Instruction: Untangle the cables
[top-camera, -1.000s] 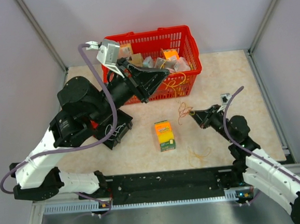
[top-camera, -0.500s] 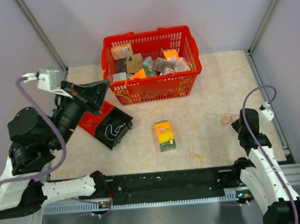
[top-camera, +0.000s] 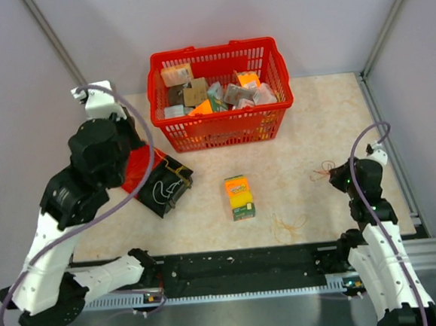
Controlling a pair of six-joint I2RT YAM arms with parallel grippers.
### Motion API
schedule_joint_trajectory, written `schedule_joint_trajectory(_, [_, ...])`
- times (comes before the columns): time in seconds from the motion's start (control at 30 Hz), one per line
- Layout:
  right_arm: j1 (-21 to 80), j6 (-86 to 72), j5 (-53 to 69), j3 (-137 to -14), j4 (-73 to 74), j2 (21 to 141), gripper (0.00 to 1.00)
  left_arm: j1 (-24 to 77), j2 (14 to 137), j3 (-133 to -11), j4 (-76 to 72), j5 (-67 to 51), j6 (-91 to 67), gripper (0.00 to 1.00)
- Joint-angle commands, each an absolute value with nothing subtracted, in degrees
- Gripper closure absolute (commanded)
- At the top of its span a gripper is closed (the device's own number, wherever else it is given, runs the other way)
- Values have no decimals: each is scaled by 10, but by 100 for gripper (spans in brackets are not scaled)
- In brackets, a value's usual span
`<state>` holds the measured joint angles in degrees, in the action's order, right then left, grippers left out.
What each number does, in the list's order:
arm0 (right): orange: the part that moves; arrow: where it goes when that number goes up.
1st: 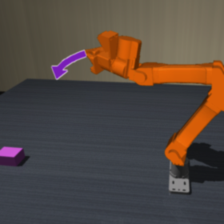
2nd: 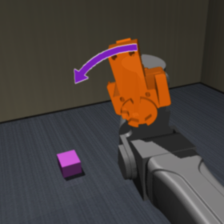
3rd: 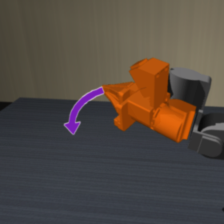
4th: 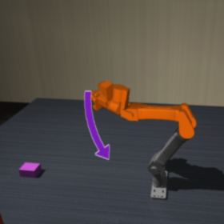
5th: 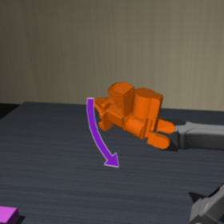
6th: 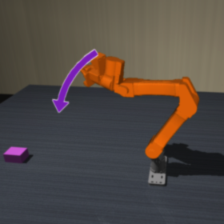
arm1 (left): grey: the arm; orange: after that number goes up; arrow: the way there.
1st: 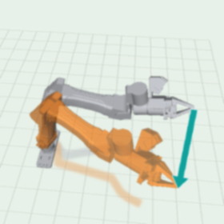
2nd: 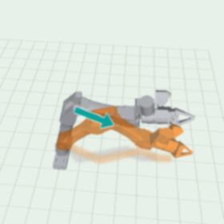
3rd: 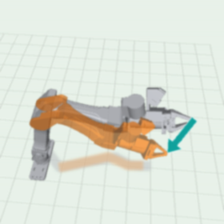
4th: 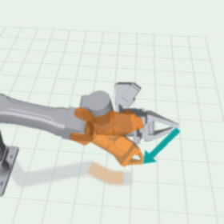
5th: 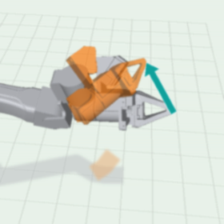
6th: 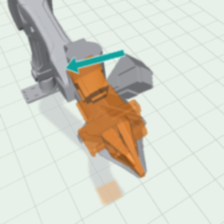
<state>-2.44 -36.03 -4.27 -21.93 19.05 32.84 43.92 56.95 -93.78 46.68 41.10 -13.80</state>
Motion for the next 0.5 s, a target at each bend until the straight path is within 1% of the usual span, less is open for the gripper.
schedule_joint_trajectory(0.0, [-28,-330,30,-200,158,308,100,311,613,-936,456,367,-105,100])
schedule_joint_trajectory(0.17, [-28,-323,41,-196,158,306,100,159,681,-990,463,284,-186,100])
schedule_joint_trajectory(0.2, [-28,-323,43,-196,158,305,100,130,693,-998,461,282,-200,100])
schedule_joint_trajectory(0.33, [-28,-318,46,-198,157,301,100,61,751,-1034,465,311,-242,100])
schedule_joint_trajectory(0.47, [-28,-321,53,-195,153,302,100,-17,788,-1044,452,265,-279,100])
